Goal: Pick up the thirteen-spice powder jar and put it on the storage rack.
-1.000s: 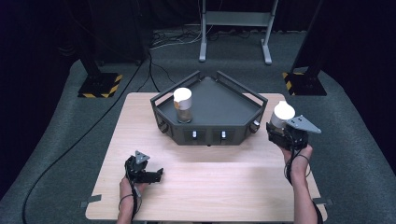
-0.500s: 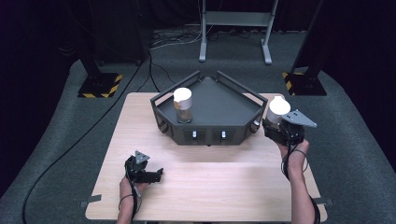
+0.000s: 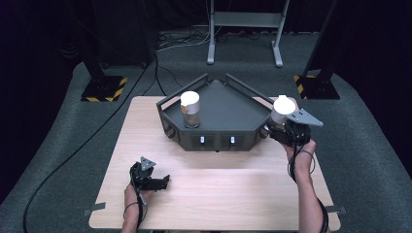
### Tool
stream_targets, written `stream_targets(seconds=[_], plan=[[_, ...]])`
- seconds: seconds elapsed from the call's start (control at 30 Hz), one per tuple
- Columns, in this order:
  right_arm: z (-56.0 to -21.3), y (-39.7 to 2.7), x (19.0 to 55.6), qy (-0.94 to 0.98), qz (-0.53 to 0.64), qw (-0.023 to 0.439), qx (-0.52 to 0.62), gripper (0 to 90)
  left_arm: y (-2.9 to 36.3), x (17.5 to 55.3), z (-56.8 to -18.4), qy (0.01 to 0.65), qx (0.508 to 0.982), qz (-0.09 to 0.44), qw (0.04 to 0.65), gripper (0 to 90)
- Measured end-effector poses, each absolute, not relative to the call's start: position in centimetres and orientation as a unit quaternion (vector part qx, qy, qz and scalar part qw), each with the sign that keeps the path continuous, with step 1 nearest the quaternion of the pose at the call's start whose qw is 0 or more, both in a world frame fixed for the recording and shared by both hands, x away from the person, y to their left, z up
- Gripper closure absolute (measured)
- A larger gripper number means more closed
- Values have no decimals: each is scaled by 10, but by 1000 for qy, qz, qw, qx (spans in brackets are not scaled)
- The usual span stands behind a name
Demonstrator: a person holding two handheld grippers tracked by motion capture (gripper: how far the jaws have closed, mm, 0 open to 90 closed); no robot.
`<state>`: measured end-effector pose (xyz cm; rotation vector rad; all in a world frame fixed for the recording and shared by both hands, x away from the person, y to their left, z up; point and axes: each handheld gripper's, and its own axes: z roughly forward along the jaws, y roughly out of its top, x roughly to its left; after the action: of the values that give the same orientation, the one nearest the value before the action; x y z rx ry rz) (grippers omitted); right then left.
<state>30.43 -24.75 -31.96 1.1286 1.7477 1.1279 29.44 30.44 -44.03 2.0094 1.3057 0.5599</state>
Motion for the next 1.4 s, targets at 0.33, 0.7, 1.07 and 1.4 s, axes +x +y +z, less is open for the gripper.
stream_targets(seconds=[0.33, 0.7, 1.07, 1.4], plan=[[-316, -239, 314, 692, 443, 369, 435, 301, 304, 294, -440, 500, 770, 214, 334, 22], [-316, -231, 322, 696, 446, 361, 431, 301, 304, 294, -440, 500, 770, 215, 334, 23], [-320, -224, 332, 696, 454, 350, 432, 301, 304, 294, -440, 500, 770, 215, 334, 23], [-321, -219, 339, 698, 458, 344, 430, 301, 304, 294, -440, 499, 770, 215, 333, 24]])
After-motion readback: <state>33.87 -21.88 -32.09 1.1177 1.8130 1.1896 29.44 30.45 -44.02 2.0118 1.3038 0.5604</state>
